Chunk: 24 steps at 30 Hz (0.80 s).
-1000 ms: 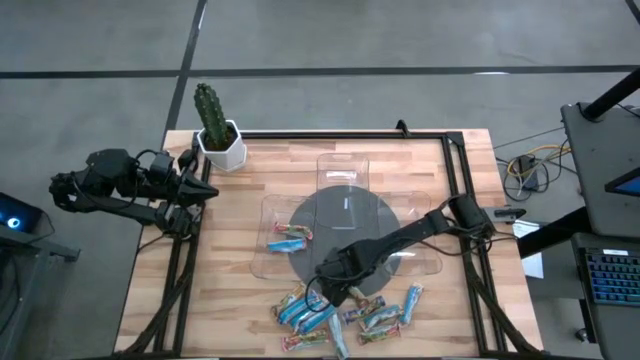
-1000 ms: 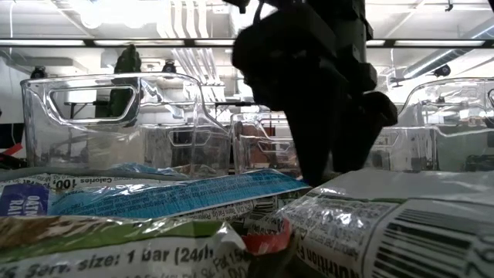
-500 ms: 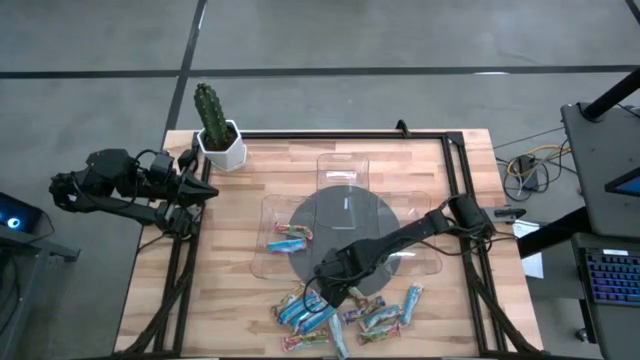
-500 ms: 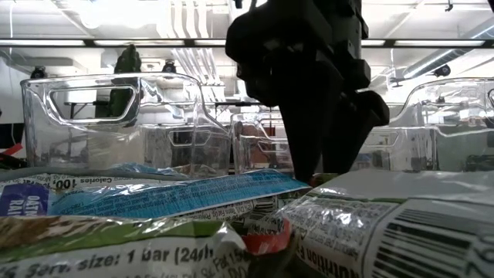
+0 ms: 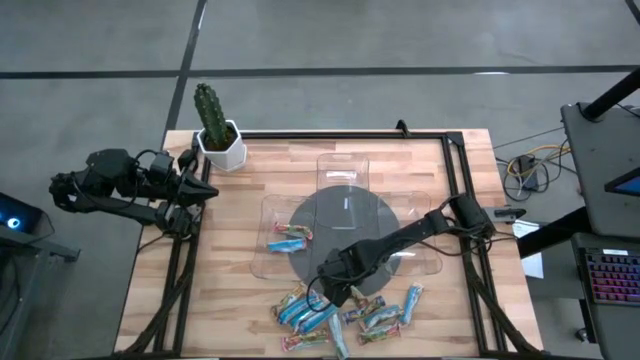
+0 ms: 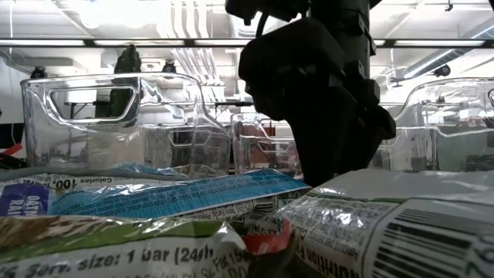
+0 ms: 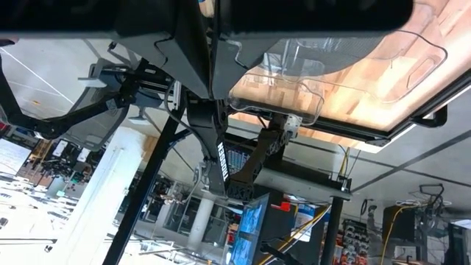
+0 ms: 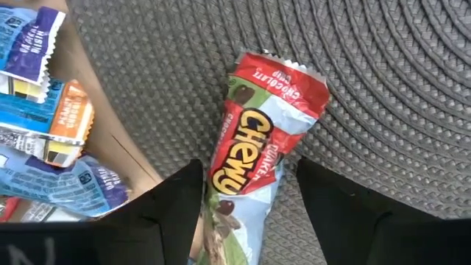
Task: Pick and place Granola Bars by type
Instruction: Put the red granola bar into the left transparent bin
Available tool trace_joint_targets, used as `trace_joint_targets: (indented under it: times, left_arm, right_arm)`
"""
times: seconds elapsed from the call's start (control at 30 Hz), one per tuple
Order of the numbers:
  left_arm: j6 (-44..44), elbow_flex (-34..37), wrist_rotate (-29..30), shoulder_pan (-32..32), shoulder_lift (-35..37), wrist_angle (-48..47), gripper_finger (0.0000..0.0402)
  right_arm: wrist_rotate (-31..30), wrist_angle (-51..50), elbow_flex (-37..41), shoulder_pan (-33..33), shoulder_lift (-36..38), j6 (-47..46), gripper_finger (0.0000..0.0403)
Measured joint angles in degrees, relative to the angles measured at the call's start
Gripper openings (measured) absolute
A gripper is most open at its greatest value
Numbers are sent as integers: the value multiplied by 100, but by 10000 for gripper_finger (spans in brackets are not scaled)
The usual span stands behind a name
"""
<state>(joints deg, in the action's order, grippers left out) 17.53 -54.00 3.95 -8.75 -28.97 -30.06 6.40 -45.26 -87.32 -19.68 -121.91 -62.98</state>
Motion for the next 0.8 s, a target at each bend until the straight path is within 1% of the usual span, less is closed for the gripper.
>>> trace_joint_targets:
  times: [0.1, 0.37, 0.47, 0.57, 0.8]
  left_arm:
    - [-1, 0, 11, 0, 0, 0, 0]
    - [1, 0, 55, 0, 1, 0, 0]
    - [3, 0, 55, 0, 0, 0, 0]
    - [3, 0, 52, 0, 0, 0, 0]
    - [3, 0, 50, 0, 1, 0, 0]
  right_arm:
    - [-13, -35, -10, 0, 0, 19, 188]
    - [9, -42, -71, 1, -11, 110, 69]
    - [31, -69, -183, -2, 4, 190, 35]
    - [34, -410, -458, -4, 23, 335, 18]
    - [5, -1528, -1529, 25, 40, 852, 21]
